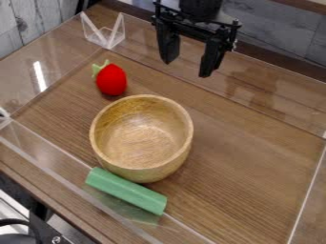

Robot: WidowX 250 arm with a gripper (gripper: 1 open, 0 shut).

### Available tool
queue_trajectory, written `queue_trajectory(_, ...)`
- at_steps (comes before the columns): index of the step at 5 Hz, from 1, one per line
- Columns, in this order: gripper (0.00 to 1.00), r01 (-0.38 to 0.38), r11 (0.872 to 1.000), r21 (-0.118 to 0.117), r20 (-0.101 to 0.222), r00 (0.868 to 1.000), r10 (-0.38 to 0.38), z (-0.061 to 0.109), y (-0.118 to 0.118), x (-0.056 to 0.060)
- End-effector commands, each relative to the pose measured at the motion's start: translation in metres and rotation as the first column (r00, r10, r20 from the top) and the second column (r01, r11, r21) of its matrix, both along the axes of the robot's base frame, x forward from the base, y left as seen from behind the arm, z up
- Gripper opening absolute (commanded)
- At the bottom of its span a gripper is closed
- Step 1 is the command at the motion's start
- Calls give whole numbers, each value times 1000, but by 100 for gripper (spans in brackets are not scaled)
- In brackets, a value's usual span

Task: Move the red fruit to the right

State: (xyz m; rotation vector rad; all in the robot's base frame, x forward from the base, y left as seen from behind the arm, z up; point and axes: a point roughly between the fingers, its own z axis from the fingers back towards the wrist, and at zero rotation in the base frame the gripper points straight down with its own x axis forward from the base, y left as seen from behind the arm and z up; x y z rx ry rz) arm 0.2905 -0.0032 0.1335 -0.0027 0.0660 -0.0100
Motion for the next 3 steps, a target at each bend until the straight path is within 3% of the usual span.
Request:
queue_trajectory(1, 100, -27, 1000, -1, -19, 999, 27, -9, 9, -4)
queue_trajectory(3, 100, -250, 968, 2, 28, 968, 250, -5, 61, 13)
